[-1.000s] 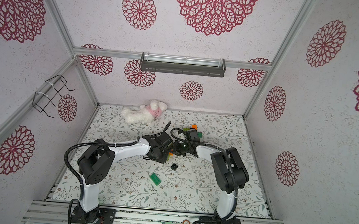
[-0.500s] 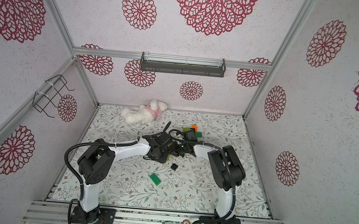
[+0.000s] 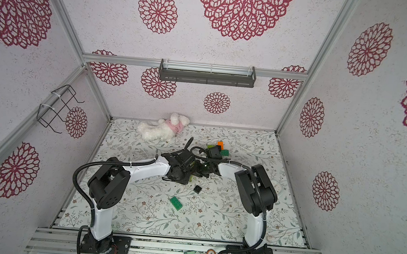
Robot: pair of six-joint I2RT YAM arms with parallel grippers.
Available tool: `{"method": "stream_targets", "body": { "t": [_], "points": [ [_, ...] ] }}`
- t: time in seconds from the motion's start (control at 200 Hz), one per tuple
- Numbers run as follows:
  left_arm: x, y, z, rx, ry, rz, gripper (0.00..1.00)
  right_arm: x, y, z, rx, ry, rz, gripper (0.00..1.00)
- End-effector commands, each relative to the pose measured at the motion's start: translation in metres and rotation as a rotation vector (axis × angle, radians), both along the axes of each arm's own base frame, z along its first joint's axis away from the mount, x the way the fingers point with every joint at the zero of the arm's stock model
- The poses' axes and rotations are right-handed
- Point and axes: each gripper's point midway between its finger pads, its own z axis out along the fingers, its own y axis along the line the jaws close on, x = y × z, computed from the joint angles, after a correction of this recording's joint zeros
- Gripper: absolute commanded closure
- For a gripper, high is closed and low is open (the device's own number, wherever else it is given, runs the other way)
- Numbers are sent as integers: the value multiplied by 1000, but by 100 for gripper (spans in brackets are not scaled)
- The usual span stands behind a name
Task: Assemble a small pinwheel with lego
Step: Assemble the lego brick with the lego brick.
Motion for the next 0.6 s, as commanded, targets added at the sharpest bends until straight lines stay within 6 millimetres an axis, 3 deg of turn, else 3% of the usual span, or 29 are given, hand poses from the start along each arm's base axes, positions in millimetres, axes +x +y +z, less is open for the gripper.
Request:
{"method": "stream_targets", "body": {
  "t": [0.0, 0.335, 0.595],
  "points": [
    [9, -2, -5, 2, -29, -16, 76, -10, -23, -41, -174, 47, -32, 99],
    [7, 2, -12, 17, -23, -13, 69, -19, -39, -59, -249, 63, -65, 100],
    [2, 0, -9, -31, -28, -16, 57, -19, -37, -58, -239, 66, -66, 100]
  ]
}}
